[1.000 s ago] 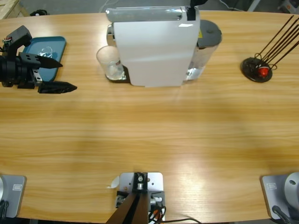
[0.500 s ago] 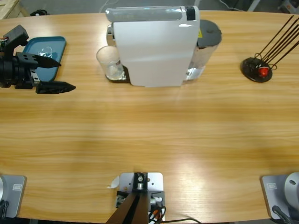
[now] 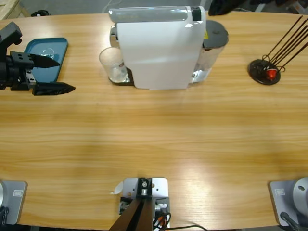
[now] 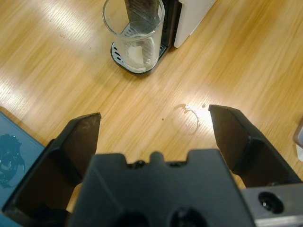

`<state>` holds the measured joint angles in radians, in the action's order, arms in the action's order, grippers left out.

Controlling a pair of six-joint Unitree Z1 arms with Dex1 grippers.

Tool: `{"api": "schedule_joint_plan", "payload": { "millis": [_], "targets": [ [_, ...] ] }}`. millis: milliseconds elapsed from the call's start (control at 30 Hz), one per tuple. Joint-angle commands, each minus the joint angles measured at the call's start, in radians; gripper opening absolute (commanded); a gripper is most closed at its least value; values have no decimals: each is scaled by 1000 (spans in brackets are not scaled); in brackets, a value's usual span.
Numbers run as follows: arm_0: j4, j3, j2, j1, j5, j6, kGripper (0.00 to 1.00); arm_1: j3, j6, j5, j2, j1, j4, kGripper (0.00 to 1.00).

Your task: Pour coffee

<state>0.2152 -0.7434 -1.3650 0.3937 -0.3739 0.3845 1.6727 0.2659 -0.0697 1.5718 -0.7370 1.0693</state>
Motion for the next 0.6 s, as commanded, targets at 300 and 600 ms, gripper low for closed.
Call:
{"api": "schedule_joint_plan", "payload": {
  "millis": [300,600],
  "targets": [
    [-7,35,38,-10,-9,-18,991,-306,21,-38,-90,-94,-146,1000],
    [-10,30,19,-10,-3,-18,991,-392,14,-44,-280,-94,-157,1000]
  ]
}}
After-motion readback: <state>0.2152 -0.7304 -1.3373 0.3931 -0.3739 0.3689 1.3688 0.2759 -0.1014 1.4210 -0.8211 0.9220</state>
